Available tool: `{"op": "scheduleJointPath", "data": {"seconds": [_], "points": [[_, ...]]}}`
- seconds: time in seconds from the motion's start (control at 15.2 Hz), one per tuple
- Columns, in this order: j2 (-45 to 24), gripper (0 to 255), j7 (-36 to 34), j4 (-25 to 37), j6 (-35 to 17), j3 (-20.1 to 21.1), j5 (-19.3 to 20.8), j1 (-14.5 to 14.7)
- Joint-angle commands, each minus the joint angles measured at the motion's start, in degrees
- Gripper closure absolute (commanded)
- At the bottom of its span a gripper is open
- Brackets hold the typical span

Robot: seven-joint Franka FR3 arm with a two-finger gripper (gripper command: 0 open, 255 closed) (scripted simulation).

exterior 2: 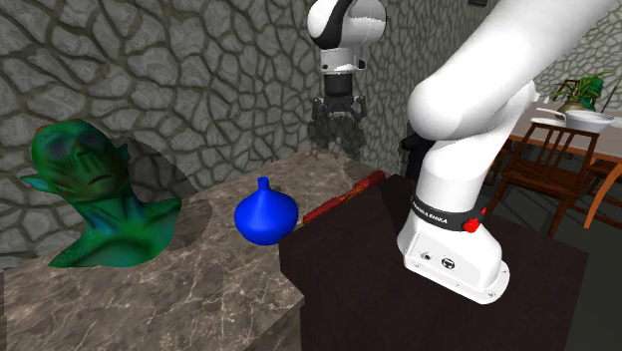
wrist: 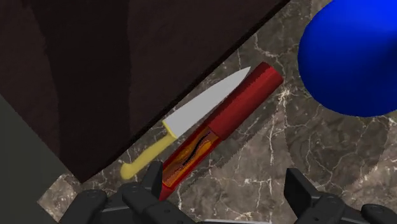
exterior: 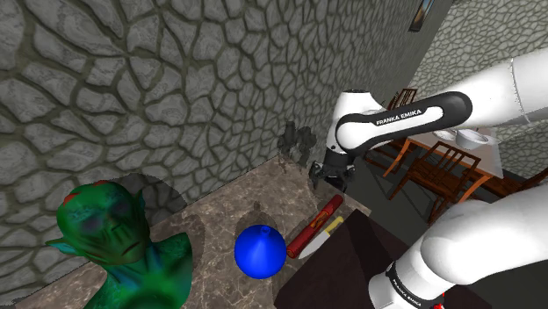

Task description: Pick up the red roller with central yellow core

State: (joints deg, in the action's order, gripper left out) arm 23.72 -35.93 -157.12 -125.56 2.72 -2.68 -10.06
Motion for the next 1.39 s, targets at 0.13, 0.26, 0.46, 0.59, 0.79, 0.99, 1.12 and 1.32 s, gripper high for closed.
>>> {"op": "scheduleJointPath", "data": {"seconds": [0.13,0.26,0.46,0.59,0.79,0.99,1.12,1.32], "points": [[-8.2,0,-6.7,-1.6,-9.9,0.6,0.8,-2.6],[-13.0,0,-10.3,-1.8,-14.7,0.8,1.5,-3.8],[-20.4,0,-15.8,-1.5,-21.7,0.6,3.1,-5.5],[-25.6,0,-19.8,-0.9,-26.1,0.0,4.5,-6.5],[-33.4,0,-25.7,0.5,-32.4,-1.8,6.8,-7.0],[-41.2,0,-30.9,2.5,-38.1,-4.3,7.8,-6.6],[-43.6,0,-31.5,3.2,-39.8,-4.9,7.7,-6.3],[-46.9,0,-31.7,4.2,-42.1,-5.0,7.8,-6.2]]}}
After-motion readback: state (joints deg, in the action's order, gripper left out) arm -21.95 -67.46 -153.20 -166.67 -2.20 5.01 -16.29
